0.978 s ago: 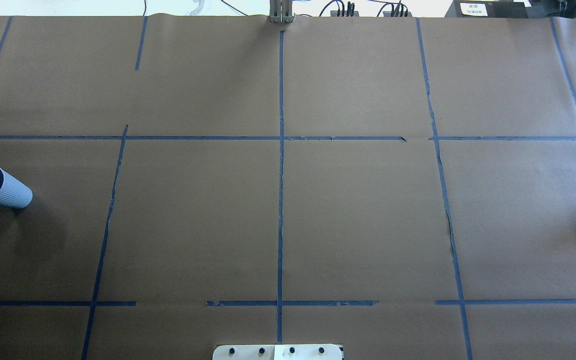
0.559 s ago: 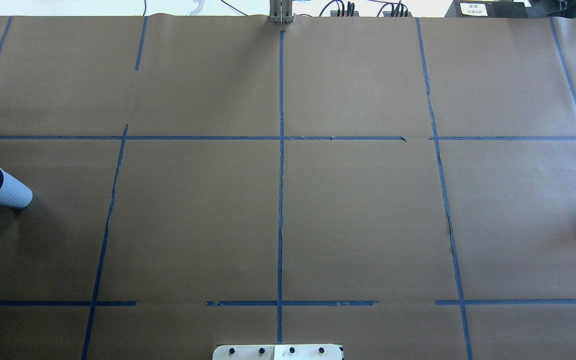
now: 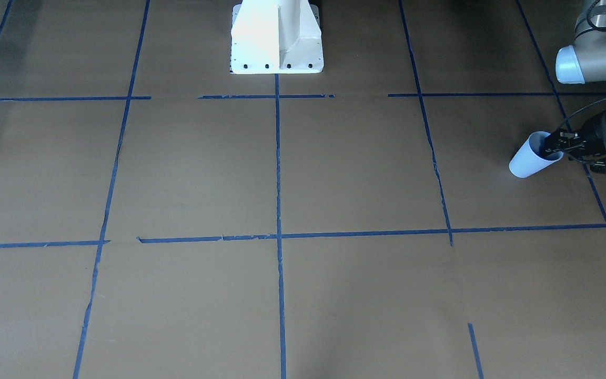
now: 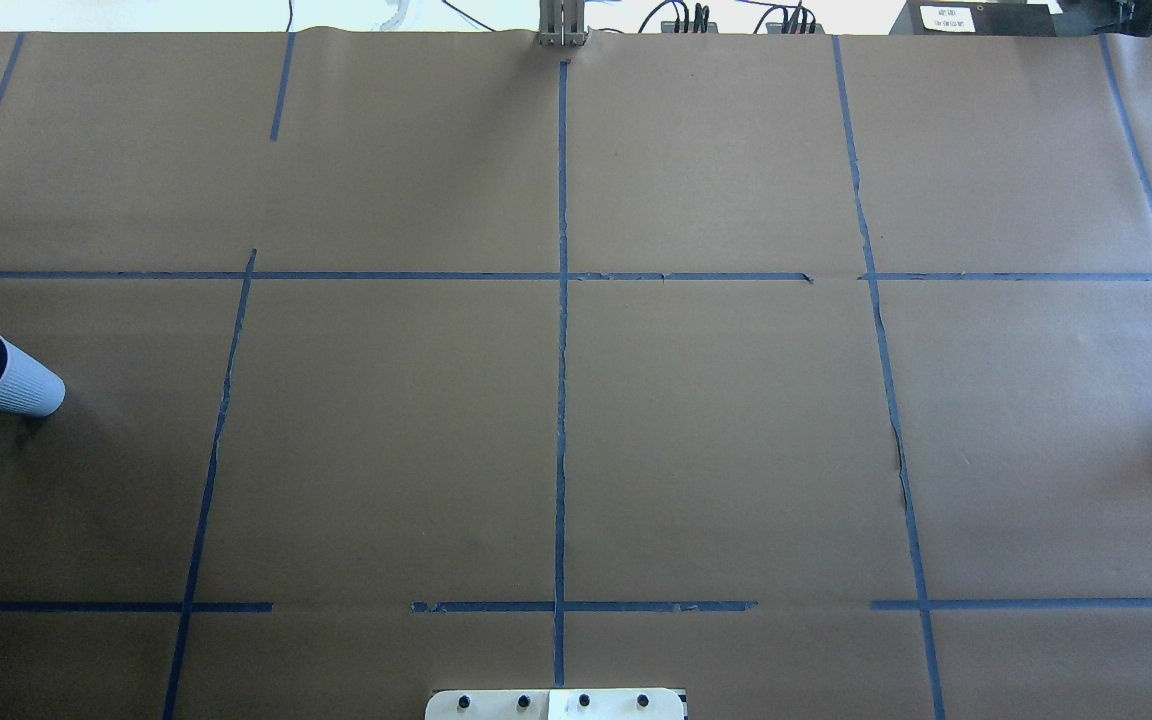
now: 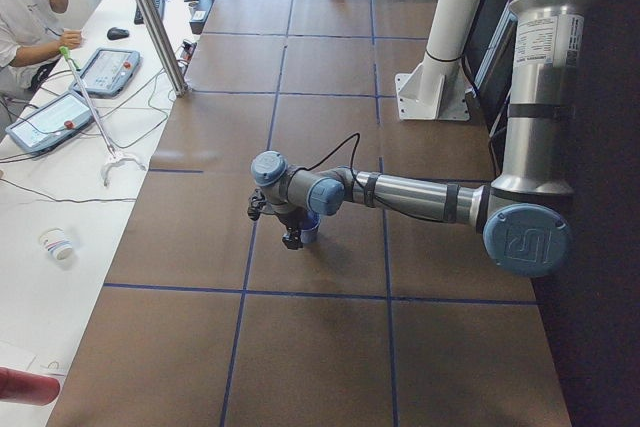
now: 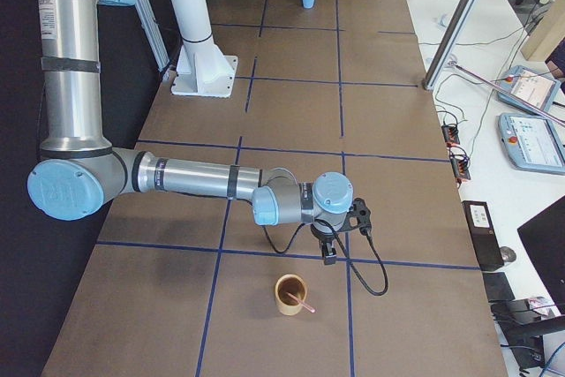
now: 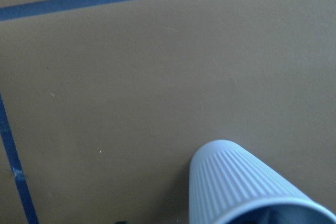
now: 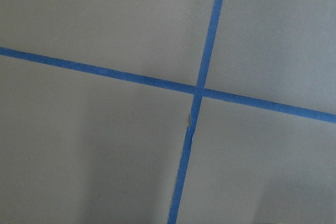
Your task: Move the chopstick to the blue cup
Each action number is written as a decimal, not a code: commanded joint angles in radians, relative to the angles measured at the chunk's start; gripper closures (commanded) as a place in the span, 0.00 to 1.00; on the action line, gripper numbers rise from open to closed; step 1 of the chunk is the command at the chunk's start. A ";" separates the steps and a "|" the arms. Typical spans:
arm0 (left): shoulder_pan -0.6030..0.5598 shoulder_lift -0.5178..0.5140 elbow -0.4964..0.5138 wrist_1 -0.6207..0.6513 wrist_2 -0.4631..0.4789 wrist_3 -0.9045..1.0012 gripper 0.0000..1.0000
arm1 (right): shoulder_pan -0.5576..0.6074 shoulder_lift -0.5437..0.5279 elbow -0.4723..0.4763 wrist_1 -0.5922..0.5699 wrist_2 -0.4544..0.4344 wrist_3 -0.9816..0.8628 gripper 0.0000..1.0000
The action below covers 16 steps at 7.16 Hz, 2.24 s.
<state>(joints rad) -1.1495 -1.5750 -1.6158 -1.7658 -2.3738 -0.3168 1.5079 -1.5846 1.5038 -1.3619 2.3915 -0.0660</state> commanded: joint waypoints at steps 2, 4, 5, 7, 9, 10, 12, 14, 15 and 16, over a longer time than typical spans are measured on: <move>0.001 -0.003 -0.047 -0.029 -0.010 -0.050 1.00 | 0.000 0.000 0.001 0.001 0.003 0.000 0.00; 0.016 -0.049 -0.120 -0.024 -0.063 -0.173 1.00 | 0.000 0.000 0.000 0.001 0.006 0.000 0.00; 0.064 -0.148 -0.169 -0.017 -0.071 -0.364 1.00 | 0.000 0.000 0.001 0.001 0.008 0.000 0.00; 0.295 -0.372 -0.190 -0.012 -0.024 -0.753 1.00 | 0.000 -0.002 0.000 0.001 0.015 0.000 0.00; 0.517 -0.619 -0.136 0.134 0.240 -0.916 1.00 | 0.000 -0.002 -0.001 0.001 0.015 0.000 0.00; 0.551 -0.711 -0.090 0.193 0.305 -0.918 1.00 | 0.000 -0.002 0.001 0.003 0.017 0.000 0.00; 0.559 -0.770 -0.020 0.183 0.358 -0.914 1.00 | 0.000 -0.003 0.001 0.003 0.041 0.000 0.00; 0.599 -0.784 -0.007 0.178 0.412 -0.915 1.00 | 0.000 -0.003 0.001 0.001 0.041 0.000 0.00; 0.605 -0.783 -0.006 0.178 0.416 -0.913 0.95 | 0.000 -0.003 0.001 0.001 0.043 0.000 0.00; 0.614 -0.784 -0.009 0.178 0.438 -0.913 0.92 | 0.000 -0.003 0.000 0.001 0.043 0.000 0.00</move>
<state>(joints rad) -0.5472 -2.3568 -1.6238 -1.5873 -1.9580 -1.2306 1.5079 -1.5876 1.5047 -1.3604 2.4337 -0.0660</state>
